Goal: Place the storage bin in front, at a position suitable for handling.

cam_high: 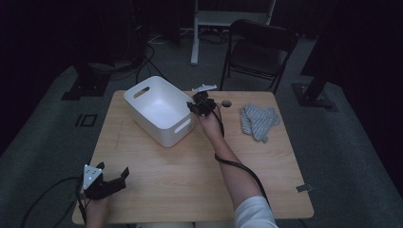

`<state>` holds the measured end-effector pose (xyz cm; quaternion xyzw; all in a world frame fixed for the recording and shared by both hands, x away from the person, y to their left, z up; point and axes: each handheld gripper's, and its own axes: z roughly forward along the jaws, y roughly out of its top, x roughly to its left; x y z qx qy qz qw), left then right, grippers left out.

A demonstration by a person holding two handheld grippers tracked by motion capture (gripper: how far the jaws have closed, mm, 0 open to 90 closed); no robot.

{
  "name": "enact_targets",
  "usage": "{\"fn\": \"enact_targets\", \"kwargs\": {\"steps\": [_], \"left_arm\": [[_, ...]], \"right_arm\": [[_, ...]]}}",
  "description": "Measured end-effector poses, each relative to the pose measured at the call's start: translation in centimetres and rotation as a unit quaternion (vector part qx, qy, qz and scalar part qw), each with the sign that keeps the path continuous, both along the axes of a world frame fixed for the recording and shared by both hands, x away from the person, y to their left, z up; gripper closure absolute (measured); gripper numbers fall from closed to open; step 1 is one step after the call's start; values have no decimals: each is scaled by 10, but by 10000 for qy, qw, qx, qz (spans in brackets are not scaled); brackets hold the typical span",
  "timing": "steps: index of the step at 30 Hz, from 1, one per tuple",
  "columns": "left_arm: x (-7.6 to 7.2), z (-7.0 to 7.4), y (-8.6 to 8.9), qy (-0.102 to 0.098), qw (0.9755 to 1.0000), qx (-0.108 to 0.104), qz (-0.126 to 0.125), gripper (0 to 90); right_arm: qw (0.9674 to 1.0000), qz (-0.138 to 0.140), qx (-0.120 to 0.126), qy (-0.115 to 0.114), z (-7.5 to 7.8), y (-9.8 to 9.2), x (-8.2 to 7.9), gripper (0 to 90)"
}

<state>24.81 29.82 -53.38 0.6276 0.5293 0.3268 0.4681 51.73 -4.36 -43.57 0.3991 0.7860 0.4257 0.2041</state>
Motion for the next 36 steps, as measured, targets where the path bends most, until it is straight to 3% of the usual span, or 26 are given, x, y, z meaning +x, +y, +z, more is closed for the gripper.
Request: {"fn": "enact_targets", "kwargs": {"steps": [7, 11, 18, 36], "left_arm": [[0, -1, 0, 14, 10000, -19, -1, 4], [0, -1, 0, 13, 10000, -12, 7, 4], [-1, 0, 1, 3, 10000, -33, 38, 4], [-2, 0, -1, -6, 10000, -3, 29, 4]], "right_arm": [[9994, -191, -288, -11, 4, 5, 4, 821], [9996, -232, -171, 51, 3, 5, 4, 833], [9993, -119, -341, 81, 5, 4, 2, 836], [9992, 3, -396, 110, 6, -7, -13, 837]]}}
